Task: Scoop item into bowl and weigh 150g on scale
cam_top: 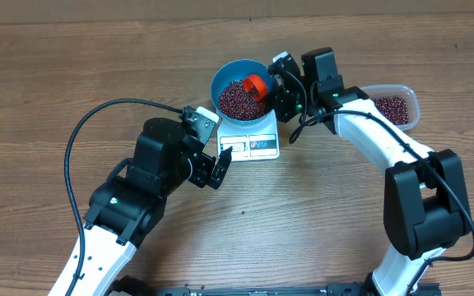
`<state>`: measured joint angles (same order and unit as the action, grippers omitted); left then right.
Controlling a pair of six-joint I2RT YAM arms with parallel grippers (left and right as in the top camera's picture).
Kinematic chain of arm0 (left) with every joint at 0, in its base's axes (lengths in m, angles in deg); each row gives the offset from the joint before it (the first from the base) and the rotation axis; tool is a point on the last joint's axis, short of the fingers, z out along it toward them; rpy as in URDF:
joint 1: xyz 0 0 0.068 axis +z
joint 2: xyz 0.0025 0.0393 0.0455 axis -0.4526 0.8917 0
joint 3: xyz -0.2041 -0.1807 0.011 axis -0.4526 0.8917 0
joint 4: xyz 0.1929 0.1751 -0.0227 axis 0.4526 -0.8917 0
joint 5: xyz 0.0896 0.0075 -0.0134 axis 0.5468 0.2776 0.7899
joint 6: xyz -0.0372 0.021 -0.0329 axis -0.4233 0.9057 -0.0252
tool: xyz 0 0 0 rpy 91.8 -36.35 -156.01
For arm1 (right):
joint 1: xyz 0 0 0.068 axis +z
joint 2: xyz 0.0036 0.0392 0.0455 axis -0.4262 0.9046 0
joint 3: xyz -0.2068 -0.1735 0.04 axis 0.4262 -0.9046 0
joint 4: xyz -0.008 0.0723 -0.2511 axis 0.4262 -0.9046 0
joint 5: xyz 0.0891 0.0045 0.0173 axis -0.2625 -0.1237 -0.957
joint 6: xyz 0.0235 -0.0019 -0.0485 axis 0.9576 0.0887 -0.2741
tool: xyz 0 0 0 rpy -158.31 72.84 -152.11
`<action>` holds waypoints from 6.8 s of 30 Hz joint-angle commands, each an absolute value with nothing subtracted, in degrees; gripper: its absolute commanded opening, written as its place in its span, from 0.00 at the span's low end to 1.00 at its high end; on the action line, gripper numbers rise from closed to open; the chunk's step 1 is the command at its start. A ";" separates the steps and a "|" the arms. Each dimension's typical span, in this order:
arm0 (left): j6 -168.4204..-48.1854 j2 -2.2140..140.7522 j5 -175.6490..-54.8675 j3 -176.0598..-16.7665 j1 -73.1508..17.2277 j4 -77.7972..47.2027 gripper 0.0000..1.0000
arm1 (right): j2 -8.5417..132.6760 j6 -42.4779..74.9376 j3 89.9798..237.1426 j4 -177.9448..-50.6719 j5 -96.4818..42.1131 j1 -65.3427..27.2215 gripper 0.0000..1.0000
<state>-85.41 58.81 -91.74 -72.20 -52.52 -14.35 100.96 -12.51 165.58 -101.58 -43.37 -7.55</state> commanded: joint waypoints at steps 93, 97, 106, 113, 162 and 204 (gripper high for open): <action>-85.98 59.14 -92.11 -73.38 -52.43 -14.30 1.00 | 91.04 -10.17 167.33 -103.30 -50.63 -11.57 0.04; -85.98 59.14 -92.11 -73.38 -52.43 -14.30 0.99 | 91.04 -10.13 167.33 -105.88 -50.91 -11.42 0.03; -85.98 59.14 -92.11 -73.38 -52.43 -14.30 1.00 | 91.04 -9.67 167.33 -107.65 -52.72 -11.09 0.04; -85.98 59.14 -92.11 -73.38 -52.43 -14.30 0.99 | 91.04 -4.01 167.33 -109.75 -67.35 -11.20 0.04; -85.98 59.14 -92.11 -73.38 -52.43 -14.30 1.00 | 87.19 5.48 167.33 -118.97 -75.35 -26.72 0.04; -85.98 59.14 -92.11 -73.38 -52.43 -14.30 1.00 | 83.43 -13.85 167.33 -132.11 -24.18 -39.03 0.04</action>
<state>-85.41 58.81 -91.74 -72.20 -52.52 -14.35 84.77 -12.51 165.87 -132.13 -31.61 -41.89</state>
